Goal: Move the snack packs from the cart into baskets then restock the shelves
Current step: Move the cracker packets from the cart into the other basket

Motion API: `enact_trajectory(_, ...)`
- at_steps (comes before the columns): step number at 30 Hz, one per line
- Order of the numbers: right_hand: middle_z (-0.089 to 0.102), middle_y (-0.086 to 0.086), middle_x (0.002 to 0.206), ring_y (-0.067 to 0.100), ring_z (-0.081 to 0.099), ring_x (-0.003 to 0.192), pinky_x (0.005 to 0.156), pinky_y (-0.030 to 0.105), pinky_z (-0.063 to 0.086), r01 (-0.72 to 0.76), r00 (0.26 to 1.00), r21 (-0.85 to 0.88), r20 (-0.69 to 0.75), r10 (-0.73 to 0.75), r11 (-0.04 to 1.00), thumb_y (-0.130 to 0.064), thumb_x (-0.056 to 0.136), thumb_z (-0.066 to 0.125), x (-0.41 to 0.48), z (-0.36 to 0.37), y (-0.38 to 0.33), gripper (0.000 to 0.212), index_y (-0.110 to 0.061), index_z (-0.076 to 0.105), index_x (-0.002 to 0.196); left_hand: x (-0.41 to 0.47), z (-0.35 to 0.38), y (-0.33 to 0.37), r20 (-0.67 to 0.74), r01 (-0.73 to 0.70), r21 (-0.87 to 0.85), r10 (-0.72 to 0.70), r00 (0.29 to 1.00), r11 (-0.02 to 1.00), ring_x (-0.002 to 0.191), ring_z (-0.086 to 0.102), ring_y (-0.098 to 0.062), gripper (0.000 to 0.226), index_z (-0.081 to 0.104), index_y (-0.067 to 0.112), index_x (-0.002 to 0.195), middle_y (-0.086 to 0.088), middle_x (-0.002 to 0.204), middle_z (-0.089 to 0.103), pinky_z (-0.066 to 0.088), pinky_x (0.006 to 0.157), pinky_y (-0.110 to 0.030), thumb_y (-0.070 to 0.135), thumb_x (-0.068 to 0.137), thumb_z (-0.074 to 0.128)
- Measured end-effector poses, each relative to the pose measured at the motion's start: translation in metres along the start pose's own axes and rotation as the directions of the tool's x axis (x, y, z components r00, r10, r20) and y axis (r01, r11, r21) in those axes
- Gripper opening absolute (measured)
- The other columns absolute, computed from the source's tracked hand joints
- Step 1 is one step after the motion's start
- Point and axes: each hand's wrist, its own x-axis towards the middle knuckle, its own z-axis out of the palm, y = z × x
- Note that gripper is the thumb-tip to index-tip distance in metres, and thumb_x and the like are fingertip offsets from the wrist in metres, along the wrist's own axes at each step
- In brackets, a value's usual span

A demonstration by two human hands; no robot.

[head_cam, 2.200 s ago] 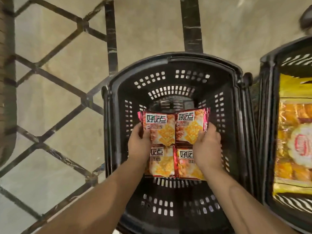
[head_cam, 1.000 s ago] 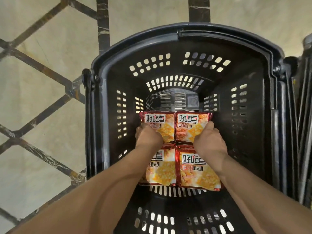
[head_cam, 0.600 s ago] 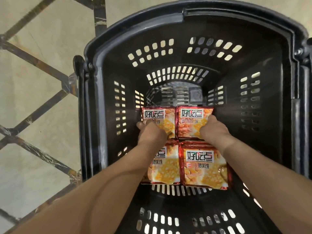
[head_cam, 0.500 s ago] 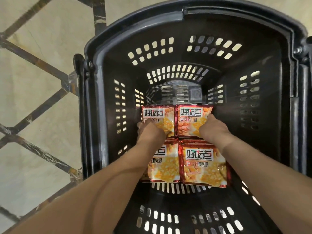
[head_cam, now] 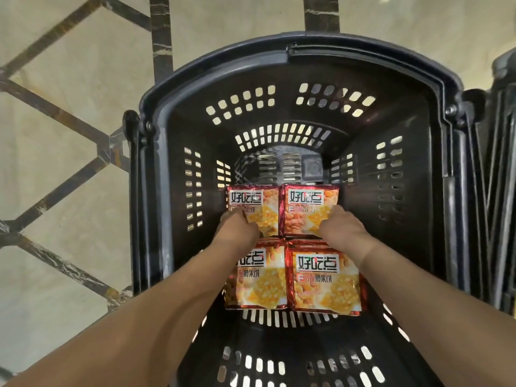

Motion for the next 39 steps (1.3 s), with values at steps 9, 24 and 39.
enact_trajectory(9,0.036,0.009,0.153,0.027,0.036,0.143,0.123,0.042,0.027,0.389,0.825,-0.392,-0.255,-0.504,0.834,-0.030,0.094,0.064,-0.122,-0.034,0.007,0.076,-0.015,0.024,0.157,-0.124,-0.059,0.043,0.054,-0.371,0.722,0.487,0.872,0.584,0.158,0.000,-0.031,0.080,0.000,0.017,0.164,-0.011,0.172,-0.003,0.006,0.129,-0.047,0.044,0.105,0.047)
enact_trajectory(24,0.043,0.017,0.154,0.037,0.032,0.148,0.123,0.054,0.017,0.499,0.457,-0.570,-0.467,-0.757,0.652,-0.045,0.086,0.072,-0.496,-0.207,0.056,0.067,-0.022,0.052,0.146,-0.499,-0.200,0.141,-0.141,-0.276,0.858,0.717,0.683,0.432,0.157,-0.012,-0.035,0.084,-0.003,0.030,0.164,-0.007,0.171,-0.017,-0.009,0.125,-0.053,0.057,0.101,0.046)
enact_trajectory(39,0.036,0.012,0.157,0.031,0.026,0.148,0.125,0.050,0.015,0.414,0.332,-0.338,-0.808,-0.486,0.845,-0.046,0.093,0.058,-0.663,-0.237,0.198,0.063,-0.026,0.043,0.151,-0.674,-0.173,0.184,0.021,-0.398,0.912,0.959,0.284,0.098,0.158,0.000,-0.039,0.077,0.019,0.030,0.163,-0.010,0.173,0.001,0.000,0.126,-0.056,0.055,0.098,0.053)
